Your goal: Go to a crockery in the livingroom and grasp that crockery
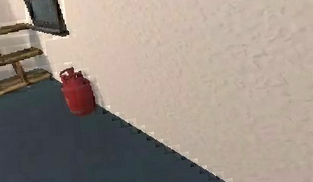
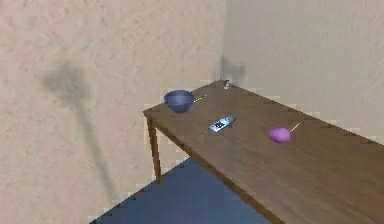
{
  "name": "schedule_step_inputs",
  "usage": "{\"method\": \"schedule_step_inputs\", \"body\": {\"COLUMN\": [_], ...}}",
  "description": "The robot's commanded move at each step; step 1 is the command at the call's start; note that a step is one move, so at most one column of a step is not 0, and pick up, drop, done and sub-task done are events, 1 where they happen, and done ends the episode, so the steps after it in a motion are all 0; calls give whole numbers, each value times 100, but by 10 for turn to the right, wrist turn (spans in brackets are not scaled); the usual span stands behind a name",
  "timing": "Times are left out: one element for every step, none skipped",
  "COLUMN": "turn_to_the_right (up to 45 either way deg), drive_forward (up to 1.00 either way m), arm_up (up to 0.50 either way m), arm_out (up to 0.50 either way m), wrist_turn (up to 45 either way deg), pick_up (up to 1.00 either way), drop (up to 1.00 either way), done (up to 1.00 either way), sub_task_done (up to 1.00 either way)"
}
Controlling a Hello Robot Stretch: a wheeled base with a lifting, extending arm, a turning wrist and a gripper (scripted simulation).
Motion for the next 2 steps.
{"method": "schedule_step_inputs", "body": {"turn_to_the_right": [450,270], "drive_forward": [0,0], "arm_up": [0,0], "arm_out": [0,0], "wrist_turn": [0,0], "pick_up": [0,0], "drop": [0,0], "done": [0,0], "sub_task_done": [0,0]}}
